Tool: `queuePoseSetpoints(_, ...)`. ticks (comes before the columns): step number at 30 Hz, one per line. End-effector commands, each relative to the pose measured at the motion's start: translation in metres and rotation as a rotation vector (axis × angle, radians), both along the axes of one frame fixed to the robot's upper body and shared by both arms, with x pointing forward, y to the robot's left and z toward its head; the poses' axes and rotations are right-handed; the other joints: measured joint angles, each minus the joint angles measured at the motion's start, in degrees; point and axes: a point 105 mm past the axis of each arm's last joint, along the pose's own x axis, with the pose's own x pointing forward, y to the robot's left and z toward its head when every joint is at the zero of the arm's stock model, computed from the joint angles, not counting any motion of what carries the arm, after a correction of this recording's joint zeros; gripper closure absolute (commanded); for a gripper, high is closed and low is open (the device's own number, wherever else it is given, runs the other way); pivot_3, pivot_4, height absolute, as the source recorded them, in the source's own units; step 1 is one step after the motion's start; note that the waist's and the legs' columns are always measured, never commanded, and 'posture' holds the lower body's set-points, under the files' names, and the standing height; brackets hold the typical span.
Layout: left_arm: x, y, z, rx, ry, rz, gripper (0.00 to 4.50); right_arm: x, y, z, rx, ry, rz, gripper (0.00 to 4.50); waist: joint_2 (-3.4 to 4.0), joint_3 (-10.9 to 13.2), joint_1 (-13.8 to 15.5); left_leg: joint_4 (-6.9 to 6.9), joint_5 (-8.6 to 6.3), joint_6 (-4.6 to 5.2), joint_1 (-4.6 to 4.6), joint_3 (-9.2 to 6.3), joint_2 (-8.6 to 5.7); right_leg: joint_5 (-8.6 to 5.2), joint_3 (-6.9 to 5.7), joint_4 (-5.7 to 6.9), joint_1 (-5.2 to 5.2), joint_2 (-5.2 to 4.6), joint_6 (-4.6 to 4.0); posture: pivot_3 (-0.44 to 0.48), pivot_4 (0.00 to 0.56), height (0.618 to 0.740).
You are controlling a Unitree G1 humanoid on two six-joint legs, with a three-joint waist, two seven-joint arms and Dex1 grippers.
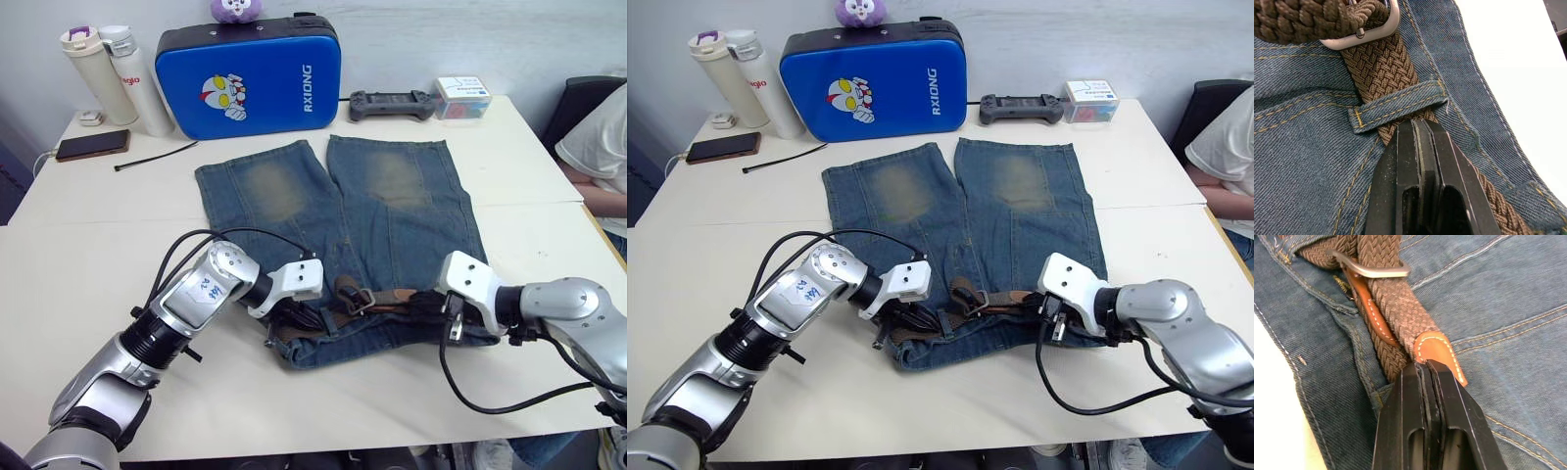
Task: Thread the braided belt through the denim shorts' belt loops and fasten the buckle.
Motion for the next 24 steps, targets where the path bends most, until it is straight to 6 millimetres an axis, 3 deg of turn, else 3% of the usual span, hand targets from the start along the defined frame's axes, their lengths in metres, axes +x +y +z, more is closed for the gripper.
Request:
queuePoseSetpoints(1,0.005,0.002,-0.001,0.027,-0.035,0.028,4.5,0.003,-0.001,0.017,-0.009,-0.071,0.006,4.41,0.0,0.0,0.0,0.0,0.0,0.0,0.0,0.0,0.0,0.0,0.0,0.0,0.0,0.0,0.0,0.0,0.15,0.74)
queuePoseSetpoints(9,0.005,0.001,0.0,0.021,-0.036,0.031,4.5,0.002,0.009,0.017,0.011,-0.067,0.048,4.41,0.0,0.0,0.0,0.0,0.0,0.0,0.01,0.0,0.0,0.0,0.0,-0.01,0.01,0.0,0.0,0.0,0.15,0.74)
queuePoseSetpoints(10,0.005,0.001,0.0,0.021,-0.038,0.032,4.5,0.003,0.008,0.016,-0.024,-0.091,0.053,3.81,0.0,0.0,0.0,0.0,0.0,0.0,0.01,0.0,0.0,0.0,0.0,-0.01,0.01,0.0,0.0,0.0,0.15,0.74)
queuePoseSetpoints(11,0.005,0.001,0.0,0.02,-0.039,0.033,4.5,0.004,0.008,0.015,-0.048,-0.108,0.057,3.59,0.0,0.0,0.0,0.0,0.0,0.0,0.01,0.0,0.0,0.0,0.0,-0.01,0.01,0.0,0.0,0.0,0.15,0.74)
queuePoseSetpoints(13,0.005,0.002,0.001,0.02,-0.042,0.034,4.5,0.004,0.007,0.007,-0.104,-0.111,0.064,2.73,0.0,0.0,0.0,0.0,0.0,0.0,0.01,-0.01,0.0,0.0,0.0,-0.01,0.01,0.0,0.0,0.0,0.15,0.74)
queuePoseSetpoints(24,0.008,0.003,0.002,0.022,-0.053,0.04,4.5,0.005,0.007,-0.012,-0.167,-0.1,0.093,2.73,0.0,0.0,0.0,0.0,0.0,0.0,0.02,-0.01,0.0,0.0,-0.01,-0.01,0.01,0.0,0.0,0.0,0.15,0.74)
